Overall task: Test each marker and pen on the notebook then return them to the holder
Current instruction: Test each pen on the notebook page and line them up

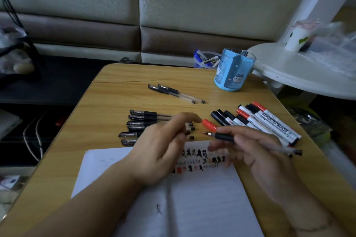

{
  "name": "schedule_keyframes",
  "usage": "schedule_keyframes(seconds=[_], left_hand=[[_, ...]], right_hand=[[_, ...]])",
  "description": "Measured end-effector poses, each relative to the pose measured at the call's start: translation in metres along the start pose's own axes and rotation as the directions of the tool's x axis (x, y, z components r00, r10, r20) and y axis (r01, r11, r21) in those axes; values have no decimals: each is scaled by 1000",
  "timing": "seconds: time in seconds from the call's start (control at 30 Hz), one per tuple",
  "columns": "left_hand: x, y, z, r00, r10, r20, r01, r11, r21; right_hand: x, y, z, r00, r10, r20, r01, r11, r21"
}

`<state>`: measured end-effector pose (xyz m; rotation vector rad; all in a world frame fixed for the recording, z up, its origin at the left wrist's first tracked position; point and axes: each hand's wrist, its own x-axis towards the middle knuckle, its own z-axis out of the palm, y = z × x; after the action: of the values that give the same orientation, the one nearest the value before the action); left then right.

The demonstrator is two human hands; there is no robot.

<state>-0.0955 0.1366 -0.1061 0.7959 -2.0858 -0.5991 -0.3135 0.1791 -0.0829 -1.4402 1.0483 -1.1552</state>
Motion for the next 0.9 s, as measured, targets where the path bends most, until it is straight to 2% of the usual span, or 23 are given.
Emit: schedule_keyframes(seconds=[0.13, 0.33, 0.43, 0.57, 0.9], left_hand=[[0, -1, 1, 996, -70, -63, 68, 997, -34], [1, 0, 4, 993, -111, -50, 107, 992, -70], [1, -2, 3, 993, -103, -53, 99, 992, -85], [1, -4, 5, 996, -70, -55, 66, 996, -64], [2, -3, 5, 995, -78, -66, 76, 997, -31]], right_hand=[[2, 12, 3, 989, 6, -150, -42, 971, -235], [1, 23, 3, 980, -81, -181, 24, 954, -297], [1, 29, 3, 959, -163, -230, 54, 908, -416], [2, 30, 2, 948, -226, -223, 86, 860, -503], [4, 33, 1, 961, -196, -194, 62, 839, -541]])
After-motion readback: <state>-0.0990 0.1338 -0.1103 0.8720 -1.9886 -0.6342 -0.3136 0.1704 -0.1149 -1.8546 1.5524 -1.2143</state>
